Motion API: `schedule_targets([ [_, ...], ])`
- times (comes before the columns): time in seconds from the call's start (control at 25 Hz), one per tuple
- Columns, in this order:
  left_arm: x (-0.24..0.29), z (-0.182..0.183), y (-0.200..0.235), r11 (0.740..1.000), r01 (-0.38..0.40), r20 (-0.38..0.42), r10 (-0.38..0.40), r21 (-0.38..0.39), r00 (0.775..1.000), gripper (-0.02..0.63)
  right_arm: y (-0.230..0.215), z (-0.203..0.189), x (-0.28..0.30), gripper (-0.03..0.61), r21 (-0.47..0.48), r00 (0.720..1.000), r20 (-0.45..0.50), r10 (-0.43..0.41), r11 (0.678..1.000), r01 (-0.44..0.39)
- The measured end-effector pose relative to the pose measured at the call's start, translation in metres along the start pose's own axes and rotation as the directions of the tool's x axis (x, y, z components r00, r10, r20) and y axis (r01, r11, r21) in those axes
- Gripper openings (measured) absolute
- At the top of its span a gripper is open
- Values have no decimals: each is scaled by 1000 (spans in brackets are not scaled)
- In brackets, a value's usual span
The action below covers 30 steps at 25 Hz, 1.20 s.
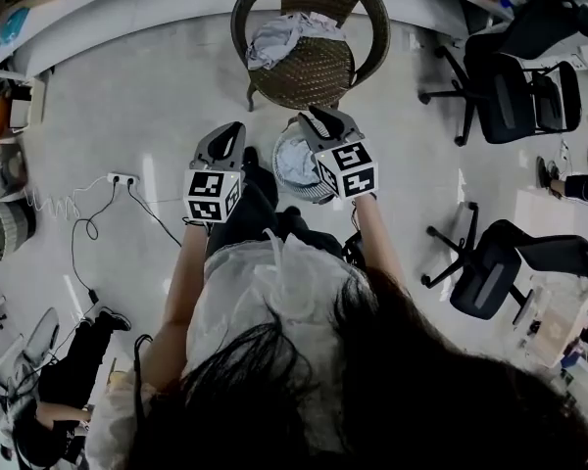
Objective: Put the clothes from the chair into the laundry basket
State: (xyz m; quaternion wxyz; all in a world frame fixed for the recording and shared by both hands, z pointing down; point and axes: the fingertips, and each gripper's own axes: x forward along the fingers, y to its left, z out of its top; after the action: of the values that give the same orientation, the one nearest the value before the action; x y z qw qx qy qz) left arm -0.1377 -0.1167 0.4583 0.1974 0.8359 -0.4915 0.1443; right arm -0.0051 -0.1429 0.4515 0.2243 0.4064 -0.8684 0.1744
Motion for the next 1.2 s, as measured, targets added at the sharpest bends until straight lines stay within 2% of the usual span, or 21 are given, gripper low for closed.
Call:
schedule_targets([
  [0.24,43,4,55,1000,23,-46,-23,-2,999,23,-30,5,67,97,-52,993,-105,-54,997,49],
  [0.44,80,6,103,999,23,-70,-21,35,997,23,-45,2,125,97,-160,977,-209,-49,987,15],
  [0.56,101,7,127,1000,25,-67,-23,18,997,23,-60,-2,158,97,-161,966,-253,-55,987,14],
  [0.68,122,5,148,1000,30,-67,-30,6,997,23,-77,-10,193,98,-99,957,-285,-48,995,21],
  [0.84,148,-7,164,999,53,-83,-53,-3,995,23,-99,-22,231,114,51,949,-313,-24,998,42],
  [1.04,175,-25,180,997,81,-102,-82,-18,991,23,-125,-49,274,171,207,937,-350,-9,974,87],
  [1.2,194,-33,195,995,94,-112,-95,-18,989,23,-144,-72,308,220,312,926,-378,7,942,121],
])
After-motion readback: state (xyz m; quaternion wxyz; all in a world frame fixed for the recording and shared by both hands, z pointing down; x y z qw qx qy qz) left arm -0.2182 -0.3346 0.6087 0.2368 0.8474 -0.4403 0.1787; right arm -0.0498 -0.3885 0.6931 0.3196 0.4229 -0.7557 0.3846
